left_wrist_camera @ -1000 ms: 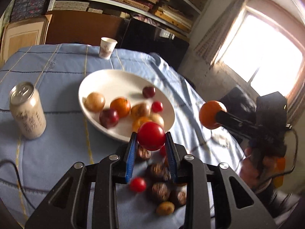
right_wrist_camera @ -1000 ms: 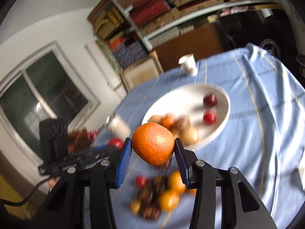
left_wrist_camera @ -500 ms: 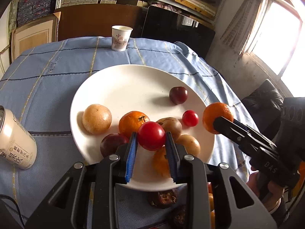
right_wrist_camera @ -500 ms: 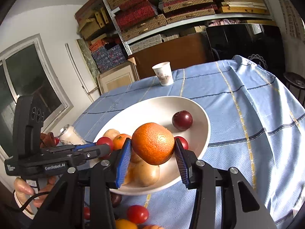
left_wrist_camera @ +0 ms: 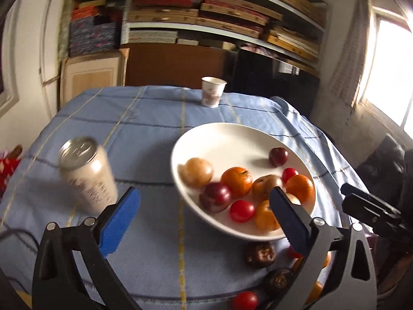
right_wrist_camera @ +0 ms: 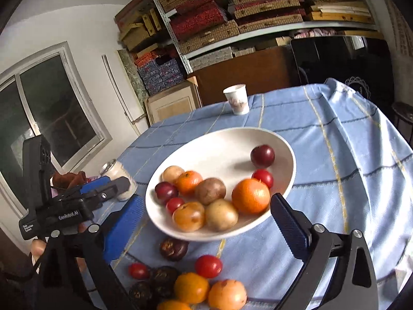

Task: Organize fruits
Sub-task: 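Withdraw both tools from the plate and move the right tool to a peach-coloured fruit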

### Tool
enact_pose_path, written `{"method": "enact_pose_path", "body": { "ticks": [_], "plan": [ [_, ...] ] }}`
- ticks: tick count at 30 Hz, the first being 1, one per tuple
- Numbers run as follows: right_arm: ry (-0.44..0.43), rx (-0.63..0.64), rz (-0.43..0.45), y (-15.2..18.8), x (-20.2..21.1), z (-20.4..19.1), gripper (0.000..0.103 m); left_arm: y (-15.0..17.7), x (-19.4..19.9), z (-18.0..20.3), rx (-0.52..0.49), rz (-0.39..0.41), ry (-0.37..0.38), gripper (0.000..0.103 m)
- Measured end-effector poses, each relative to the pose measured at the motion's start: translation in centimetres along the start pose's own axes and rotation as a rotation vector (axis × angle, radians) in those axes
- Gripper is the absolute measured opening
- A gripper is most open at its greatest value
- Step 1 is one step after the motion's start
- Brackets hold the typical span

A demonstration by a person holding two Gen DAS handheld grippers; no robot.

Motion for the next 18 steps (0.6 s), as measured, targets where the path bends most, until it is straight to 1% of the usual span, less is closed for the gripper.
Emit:
{"method": "enact_pose_path", "body": {
  "ticks": [2,3,4,6,7,9,11,12,13,14,15,17,18],
  "plan": [
    [-0.009,0.043,0.002,0.4,0.5,-0.4,0.099,0.7,0.7,-1.3,0.034,-0.007,-0.009,0.098],
    [-0.04,0.089,0.001,0.7,0.9,-1.0,0.099,0.9,1.1,-1.9,0.044,-0.002,-0.021,0.098],
    [-0.037,0.109,-0.005,0.8,1.1,-1.1,0.099,1.1,1.4,-2.3,0.052,0.004,-0.034,0.098],
    [0.02,0.147,-0.023,1.3,1.6,-0.9,0.099,1.4,2.0,-3.2,0.072,0.015,-0.054,0.098],
    [0.035,0.162,-0.036,1.6,1.7,-0.7,0.099,1.7,2.2,-3.5,0.084,0.013,-0.05,0.098],
    [0.017,0.178,-0.083,2.3,1.9,-0.4,0.095,2.1,2.4,-3.8,0.105,0.002,-0.038,0.098],
    [0.018,0.158,-0.122,2.9,1.8,0.4,0.088,2.5,2.8,-3.9,0.124,0.001,-0.01,0.098],
    [0.022,0.149,-0.146,3.3,1.7,0.8,0.086,2.6,2.9,-3.8,0.128,0.001,0.004,0.098],
    [0.028,0.148,-0.17,3.7,1.6,1.2,0.081,2.7,2.8,-3.6,0.125,-0.005,0.014,0.098],
    [0.035,0.155,-0.184,4.1,1.5,1.4,0.075,2.9,2.8,-3.4,0.117,-0.01,0.013,0.098],
    [0.045,0.168,-0.202,4.5,1.4,1.5,0.072,3.0,2.7,-3.3,0.113,-0.012,0.01,0.098],
    [0.059,0.206,-0.25,5.4,1.1,1.6,0.059,3.2,2.7,-3.0,0.095,-0.014,0.004,0.098],
    [0.058,0.221,-0.269,5.8,1.0,1.5,0.057,3.4,2.7,-2.8,0.084,-0.015,0.005,0.098]
  ]
}}
Point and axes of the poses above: each gripper's, at about its wrist camera, not at the fingertips, and x roughly against the way its jaws point, z to its right, y to its underside, the point moved 8 cm from there along -x, roughly the way its jaws point, and after that the axes turned 1 degree about -z, right-handed, at the moved point
